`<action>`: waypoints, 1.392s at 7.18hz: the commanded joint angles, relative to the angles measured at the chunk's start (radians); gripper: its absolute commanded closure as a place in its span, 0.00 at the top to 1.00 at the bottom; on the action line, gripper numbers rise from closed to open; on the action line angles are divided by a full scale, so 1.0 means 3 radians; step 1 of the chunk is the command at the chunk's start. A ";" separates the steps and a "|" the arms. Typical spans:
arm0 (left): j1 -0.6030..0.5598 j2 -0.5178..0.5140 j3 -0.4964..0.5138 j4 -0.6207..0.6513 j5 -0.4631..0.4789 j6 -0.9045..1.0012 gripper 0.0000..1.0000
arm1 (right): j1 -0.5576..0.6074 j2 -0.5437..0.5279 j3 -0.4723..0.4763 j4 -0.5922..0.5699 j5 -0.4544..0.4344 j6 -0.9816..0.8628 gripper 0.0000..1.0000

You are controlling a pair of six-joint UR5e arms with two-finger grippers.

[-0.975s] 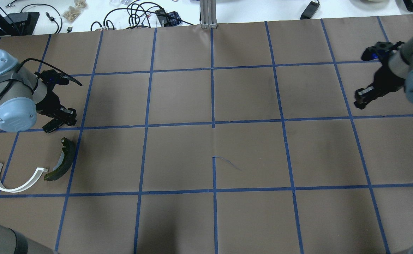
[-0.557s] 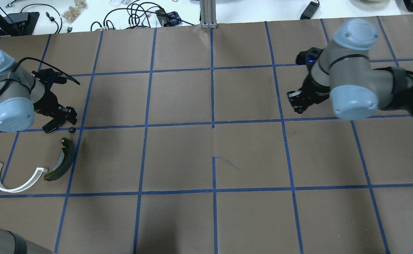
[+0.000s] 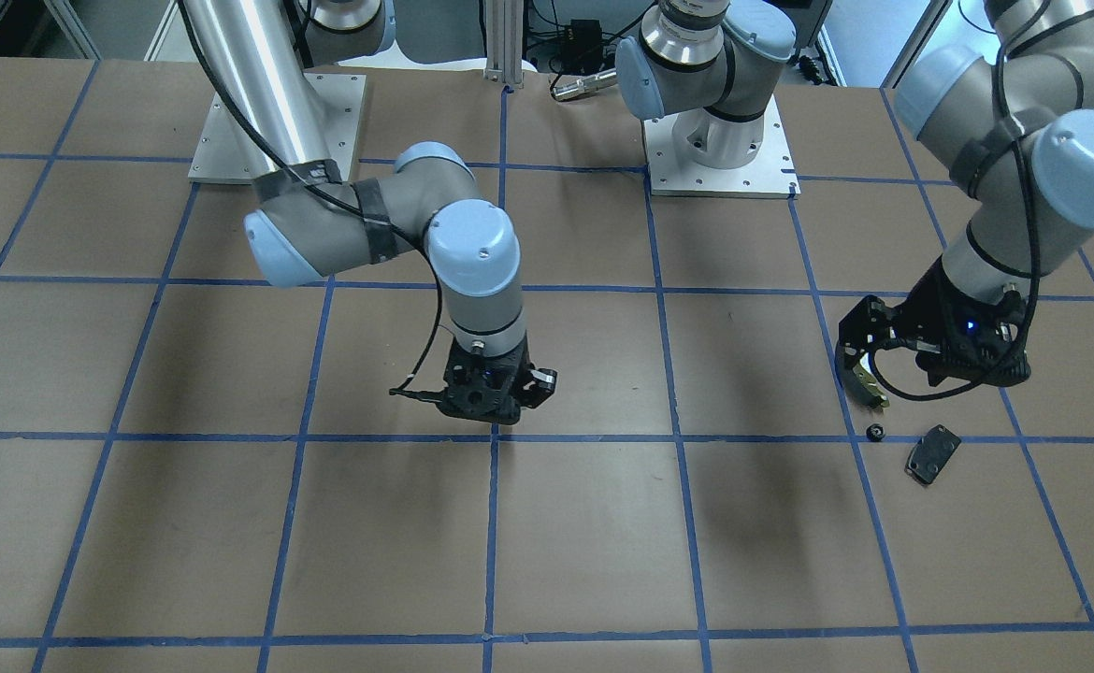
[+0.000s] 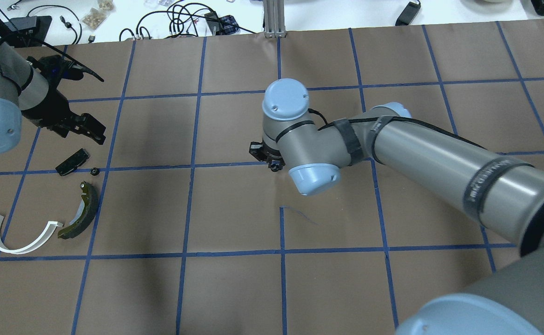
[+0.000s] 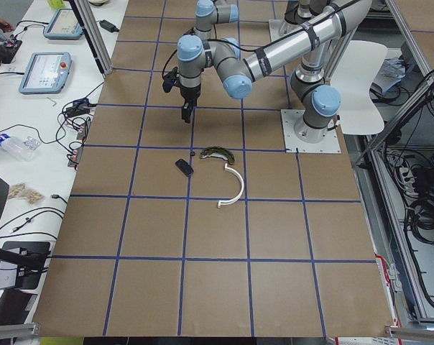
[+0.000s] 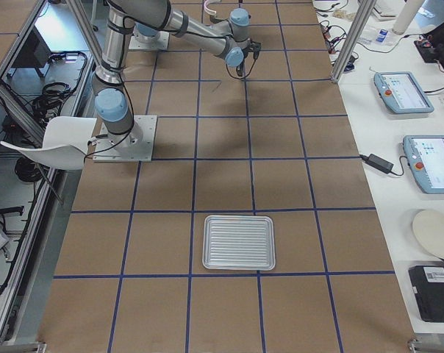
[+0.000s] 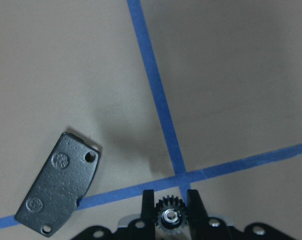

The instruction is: Place bearing gear from tray to pile

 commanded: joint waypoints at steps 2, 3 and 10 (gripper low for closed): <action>-0.0440 0.0053 -0.0012 -0.0121 -0.0024 -0.0657 1.00 | -0.0001 0.0123 -0.0224 0.0171 -0.0046 -0.0079 1.00; -0.0456 0.0042 -0.0042 -0.0121 -0.0039 -0.0675 1.00 | -0.0118 0.0092 -0.0356 0.0258 -0.0031 -0.0211 1.00; -0.1758 -0.0703 -0.0022 0.0715 -0.0254 -0.2635 1.00 | -0.1198 -0.1046 -0.1498 0.3218 -0.0148 -0.1692 1.00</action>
